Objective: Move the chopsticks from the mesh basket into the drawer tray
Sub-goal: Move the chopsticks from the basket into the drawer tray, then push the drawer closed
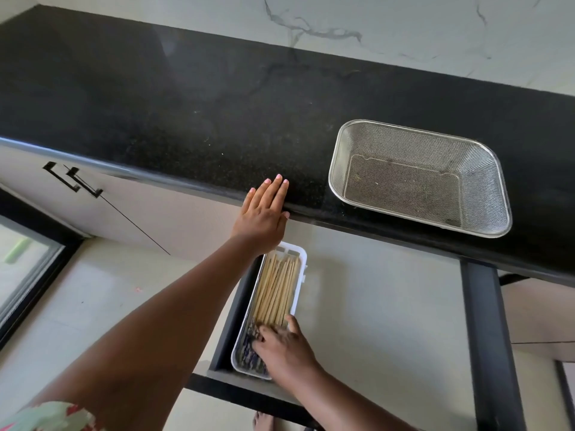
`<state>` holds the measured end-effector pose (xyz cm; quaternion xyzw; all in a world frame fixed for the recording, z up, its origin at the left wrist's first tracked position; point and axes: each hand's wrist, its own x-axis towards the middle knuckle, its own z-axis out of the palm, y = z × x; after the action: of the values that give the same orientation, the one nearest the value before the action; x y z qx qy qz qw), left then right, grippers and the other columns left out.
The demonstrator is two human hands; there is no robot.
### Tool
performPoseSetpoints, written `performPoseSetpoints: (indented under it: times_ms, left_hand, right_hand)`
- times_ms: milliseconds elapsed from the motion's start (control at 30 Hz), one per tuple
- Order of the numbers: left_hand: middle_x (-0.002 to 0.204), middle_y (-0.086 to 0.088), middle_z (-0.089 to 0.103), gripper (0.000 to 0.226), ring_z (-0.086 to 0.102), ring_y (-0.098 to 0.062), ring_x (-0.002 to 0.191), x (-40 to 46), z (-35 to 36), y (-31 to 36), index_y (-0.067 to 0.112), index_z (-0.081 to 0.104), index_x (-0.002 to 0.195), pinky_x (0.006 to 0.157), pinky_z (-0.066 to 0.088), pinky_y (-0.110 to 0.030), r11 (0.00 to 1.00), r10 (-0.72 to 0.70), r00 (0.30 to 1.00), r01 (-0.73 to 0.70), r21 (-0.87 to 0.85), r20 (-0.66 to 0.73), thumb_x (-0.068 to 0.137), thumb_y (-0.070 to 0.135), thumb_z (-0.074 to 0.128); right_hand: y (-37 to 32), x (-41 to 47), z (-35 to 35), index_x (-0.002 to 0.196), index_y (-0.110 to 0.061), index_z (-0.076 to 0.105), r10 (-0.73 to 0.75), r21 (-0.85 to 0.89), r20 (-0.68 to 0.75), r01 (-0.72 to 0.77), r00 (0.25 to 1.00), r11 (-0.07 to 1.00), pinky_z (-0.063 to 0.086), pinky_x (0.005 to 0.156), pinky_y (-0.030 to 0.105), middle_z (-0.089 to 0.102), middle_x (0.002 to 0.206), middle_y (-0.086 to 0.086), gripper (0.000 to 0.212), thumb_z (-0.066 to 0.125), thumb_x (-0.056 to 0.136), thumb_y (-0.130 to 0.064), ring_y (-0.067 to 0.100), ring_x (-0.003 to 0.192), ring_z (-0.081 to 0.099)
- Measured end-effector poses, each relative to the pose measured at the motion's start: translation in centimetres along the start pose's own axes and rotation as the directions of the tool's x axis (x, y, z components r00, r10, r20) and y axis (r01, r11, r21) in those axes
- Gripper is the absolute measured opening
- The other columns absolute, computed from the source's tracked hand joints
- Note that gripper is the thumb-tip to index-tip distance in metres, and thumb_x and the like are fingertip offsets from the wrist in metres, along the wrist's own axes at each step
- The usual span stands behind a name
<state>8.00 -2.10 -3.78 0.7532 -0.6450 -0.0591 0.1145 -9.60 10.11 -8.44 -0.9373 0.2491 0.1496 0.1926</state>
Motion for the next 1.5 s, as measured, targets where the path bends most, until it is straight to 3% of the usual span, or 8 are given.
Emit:
performPoseSetpoints:
  times_ms: [300,533,700,833,967,1100,1267,1500]
  left_hand:
    - [0.163,-0.001,-0.003,0.061,-0.008,-0.018,0.149,0.0,-0.1,0.1,0.019,-0.001,0.154,0.117,-0.01,-0.035,1.0,-0.005,1.0,0.005,0.008,0.002,0.101,0.034,0.026]
    - [0.163,-0.001,-0.002,0.061,-0.007,-0.019,0.149,0.1,0.1,0.0,0.019,0.0,0.154,0.116,-0.01,-0.035,1.0,0.0,1.0,0.0,0.012,0.0,0.101,0.034,0.026]
    - [0.163,-0.001,-0.001,0.062,-0.006,-0.019,0.149,0.0,-0.1,0.1,0.019,-0.001,0.154,0.116,-0.01,-0.035,1.0,-0.001,1.0,0.001,0.012,0.014,0.101,0.034,0.027]
    - [0.163,-0.001,-0.003,0.062,-0.008,-0.018,0.149,0.1,-0.4,0.1,0.02,-0.003,0.153,0.117,-0.01,-0.036,1.0,-0.006,0.999,0.006,0.013,0.05,0.101,0.035,0.025]
    - [0.163,-0.001,-0.002,0.062,-0.008,-0.017,0.148,0.2,-0.8,0.5,0.018,-0.001,0.154,0.117,-0.008,-0.036,1.0,-0.024,0.998,0.024,-0.004,0.056,0.101,0.037,0.025]
    - [0.162,-0.002,-0.005,0.063,-0.012,-0.017,0.148,-0.1,-1.2,1.2,0.015,-0.003,0.153,0.117,-0.008,-0.035,0.999,-0.036,0.998,0.037,-0.015,0.059,0.101,0.038,0.024]
    - [0.162,-0.002,-0.009,0.063,-0.014,-0.016,0.147,-1.5,-1.9,2.1,0.015,-0.004,0.153,0.119,-0.006,-0.036,0.999,-0.042,0.997,0.044,-0.027,0.062,0.102,0.039,0.022]
    - [0.16,0.0,-0.013,0.063,-0.019,-0.015,0.146,-6.9,-3.2,3.2,0.016,-0.007,0.153,0.119,-0.008,-0.035,0.996,-0.002,0.995,0.011,-0.094,0.096,0.101,0.045,0.015]
  right_hand:
    - [1.1,0.0,0.3,0.088,-0.005,0.057,-0.08,0.004,-0.065,0.081,0.995,0.997,0.016,0.117,0.054,0.061,0.103,0.019,0.012,0.05,0.086,0.005,0.033,0.088,0.063]
    - [1.3,0.6,1.6,0.121,-0.005,0.053,-0.082,0.001,-0.083,0.082,0.993,0.997,0.026,0.113,0.053,0.051,0.135,0.022,0.033,0.048,0.089,0.0,0.036,0.121,0.051]
    - [1.6,-0.1,1.8,0.136,-0.007,0.044,-0.091,0.031,-0.083,0.094,0.992,0.995,0.008,0.119,0.05,0.034,0.152,0.021,0.046,0.047,0.09,-0.002,0.035,0.139,0.033]
    - [2.6,-0.4,0.4,0.154,-0.01,0.012,0.019,0.056,-0.158,-0.01,0.987,0.998,-0.009,0.119,0.045,0.004,0.163,0.012,0.059,0.035,0.102,-0.028,0.028,0.15,0.004]
    - [4.6,0.0,-2.5,0.154,-0.013,-0.009,0.149,0.042,-0.288,-0.143,0.946,0.989,-0.012,0.117,0.046,-0.015,0.161,0.006,0.068,0.024,0.102,-0.043,0.023,0.149,-0.013]
    - [6.4,0.0,-4.8,0.154,-0.009,0.0,0.188,-0.007,-0.362,-0.204,0.913,0.979,-0.003,0.119,0.043,-0.005,0.163,0.01,0.073,0.033,0.1,-0.044,0.026,0.15,-0.003]
    - [7.8,-1.6,-6.3,0.155,-0.009,0.003,0.287,0.025,-0.372,-0.3,0.882,0.954,-0.007,0.118,0.04,-0.004,0.163,0.011,0.074,0.033,0.099,-0.047,0.027,0.15,-0.002]
    - [8.2,-11.2,-3.9,0.153,-0.013,-0.011,0.314,0.034,-0.32,-0.32,0.894,0.947,-0.012,0.12,0.036,-0.019,0.16,0.004,0.078,0.01,0.094,-0.061,0.021,0.148,-0.015]
